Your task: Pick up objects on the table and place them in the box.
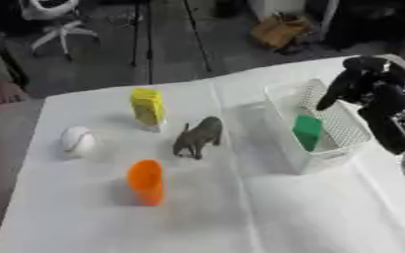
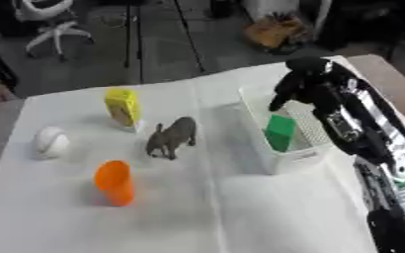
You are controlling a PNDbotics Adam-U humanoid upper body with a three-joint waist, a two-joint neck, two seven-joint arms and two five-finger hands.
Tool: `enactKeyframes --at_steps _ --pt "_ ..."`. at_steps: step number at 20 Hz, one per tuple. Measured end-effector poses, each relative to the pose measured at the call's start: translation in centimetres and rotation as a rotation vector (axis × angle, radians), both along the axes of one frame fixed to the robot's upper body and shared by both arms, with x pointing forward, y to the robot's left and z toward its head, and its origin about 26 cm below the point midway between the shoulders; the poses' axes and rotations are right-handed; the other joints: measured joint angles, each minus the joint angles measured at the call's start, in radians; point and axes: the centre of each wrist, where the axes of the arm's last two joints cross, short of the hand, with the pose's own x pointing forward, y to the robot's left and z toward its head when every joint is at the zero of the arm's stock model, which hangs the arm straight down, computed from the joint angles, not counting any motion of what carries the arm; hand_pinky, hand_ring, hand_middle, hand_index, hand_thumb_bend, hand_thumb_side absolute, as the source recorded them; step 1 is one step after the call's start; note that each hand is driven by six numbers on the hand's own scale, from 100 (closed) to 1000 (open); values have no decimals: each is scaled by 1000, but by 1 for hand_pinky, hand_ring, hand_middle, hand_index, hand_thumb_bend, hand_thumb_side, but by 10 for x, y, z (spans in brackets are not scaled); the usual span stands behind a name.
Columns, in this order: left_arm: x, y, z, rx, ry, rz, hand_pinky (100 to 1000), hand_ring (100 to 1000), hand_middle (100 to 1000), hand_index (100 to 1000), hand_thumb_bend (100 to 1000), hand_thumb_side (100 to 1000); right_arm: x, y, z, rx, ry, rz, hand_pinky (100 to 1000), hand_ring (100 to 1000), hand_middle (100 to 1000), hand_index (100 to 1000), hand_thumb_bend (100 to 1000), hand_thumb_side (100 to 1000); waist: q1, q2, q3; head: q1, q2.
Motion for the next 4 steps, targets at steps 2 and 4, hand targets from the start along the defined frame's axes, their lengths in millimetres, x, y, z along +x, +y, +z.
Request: enactKeyframes --at_steps 2,4 --pt "-6 -1 2 -19 -38 -9 633 700 831 838 416 1000 0 -1 -1 0 5 -3 582 587 627 862 163 614 -4 -3 0 -1 2" --pt "-14 -2 6 -30 -79 -3 632 698 827 833 398 1000 0 -2 -2 2 4 -8 582 587 627 862 163 614 -6 -4 2 -2 6"
